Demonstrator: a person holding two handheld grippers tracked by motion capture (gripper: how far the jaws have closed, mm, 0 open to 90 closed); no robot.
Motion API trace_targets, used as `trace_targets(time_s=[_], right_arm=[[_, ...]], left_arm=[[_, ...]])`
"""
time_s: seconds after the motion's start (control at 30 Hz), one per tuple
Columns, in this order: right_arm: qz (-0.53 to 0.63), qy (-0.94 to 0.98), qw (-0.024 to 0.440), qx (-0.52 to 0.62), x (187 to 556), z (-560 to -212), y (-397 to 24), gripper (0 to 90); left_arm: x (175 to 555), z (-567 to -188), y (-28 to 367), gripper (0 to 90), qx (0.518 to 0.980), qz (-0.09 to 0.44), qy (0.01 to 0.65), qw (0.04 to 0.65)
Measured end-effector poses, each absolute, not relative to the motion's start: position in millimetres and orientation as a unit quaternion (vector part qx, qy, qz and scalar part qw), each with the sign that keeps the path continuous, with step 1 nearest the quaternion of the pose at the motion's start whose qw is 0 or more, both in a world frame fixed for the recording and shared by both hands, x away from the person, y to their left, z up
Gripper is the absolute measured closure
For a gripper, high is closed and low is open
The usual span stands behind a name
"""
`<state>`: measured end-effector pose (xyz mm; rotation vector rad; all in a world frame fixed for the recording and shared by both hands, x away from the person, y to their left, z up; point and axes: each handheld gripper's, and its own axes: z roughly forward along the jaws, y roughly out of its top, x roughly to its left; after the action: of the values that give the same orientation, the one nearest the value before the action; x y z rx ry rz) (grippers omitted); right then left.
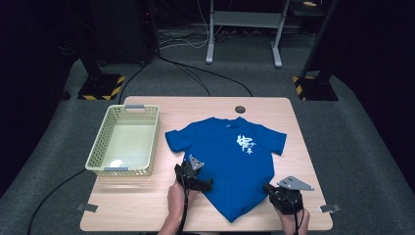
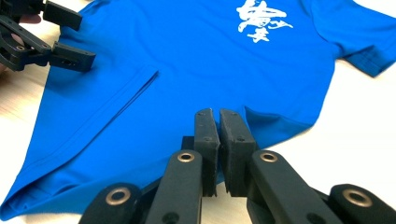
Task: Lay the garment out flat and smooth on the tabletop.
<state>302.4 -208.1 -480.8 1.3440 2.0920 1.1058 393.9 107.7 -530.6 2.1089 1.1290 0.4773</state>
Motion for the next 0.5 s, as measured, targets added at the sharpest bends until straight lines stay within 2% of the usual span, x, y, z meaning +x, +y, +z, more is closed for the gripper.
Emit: trace_targets(time_s=[0.5], right_arm=[[0.384, 0.738, 0.219, 0.509, 269.9, -489.6, -230.6, 85.6]], left_arm=[[394.0, -530.6, 107.6, 0.0, 0.812, 0.184, 0.435, 0.344]])
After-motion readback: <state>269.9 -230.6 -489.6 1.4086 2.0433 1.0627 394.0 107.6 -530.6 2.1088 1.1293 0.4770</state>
